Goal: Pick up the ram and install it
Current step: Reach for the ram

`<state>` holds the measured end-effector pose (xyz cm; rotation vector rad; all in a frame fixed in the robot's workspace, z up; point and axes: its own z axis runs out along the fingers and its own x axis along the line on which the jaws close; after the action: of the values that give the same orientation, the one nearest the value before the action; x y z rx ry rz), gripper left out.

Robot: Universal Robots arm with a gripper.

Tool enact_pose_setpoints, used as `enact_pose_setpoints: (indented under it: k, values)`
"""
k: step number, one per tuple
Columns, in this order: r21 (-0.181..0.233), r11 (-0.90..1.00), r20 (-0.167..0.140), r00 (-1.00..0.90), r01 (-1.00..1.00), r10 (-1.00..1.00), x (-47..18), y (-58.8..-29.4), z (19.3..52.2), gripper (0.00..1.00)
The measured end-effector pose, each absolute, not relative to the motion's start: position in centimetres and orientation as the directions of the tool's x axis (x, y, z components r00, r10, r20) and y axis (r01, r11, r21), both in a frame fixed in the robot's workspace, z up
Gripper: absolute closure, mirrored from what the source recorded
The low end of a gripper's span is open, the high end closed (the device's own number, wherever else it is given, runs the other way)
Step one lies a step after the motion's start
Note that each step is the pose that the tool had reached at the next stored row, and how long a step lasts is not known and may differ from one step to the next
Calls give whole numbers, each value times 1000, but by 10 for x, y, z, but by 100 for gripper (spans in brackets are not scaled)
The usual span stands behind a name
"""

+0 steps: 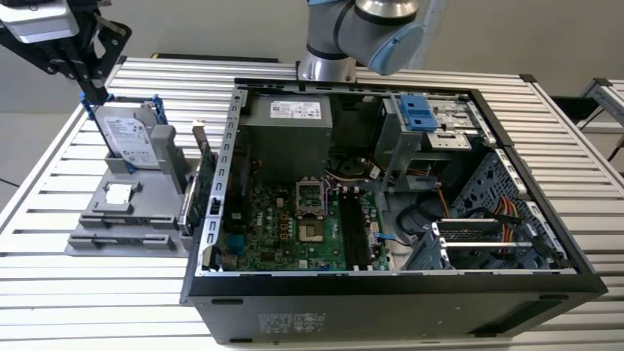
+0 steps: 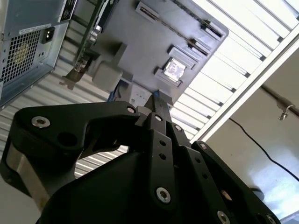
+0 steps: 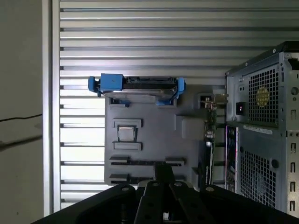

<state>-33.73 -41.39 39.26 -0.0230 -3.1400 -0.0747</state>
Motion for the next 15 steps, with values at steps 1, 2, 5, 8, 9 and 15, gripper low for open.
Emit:
enact_pose_setpoints:
  k: [1,2,5,8,9,15]
  values:
    - [48,999,1,-1000,15,15,-337,-415,393,100]
    - [48,999,1,-1000,15,15,-338,-417,393,100]
    - [48,999,1,-1000,15,15,-338,-421,393,100]
    - [48,999,1,-1000,15,15,-338,-427,393,100]
    - [48,999,1,-1000,15,15,-338,-429,393,100]
    - [48,999,1,-1000,15,15,-339,-439,393,100]
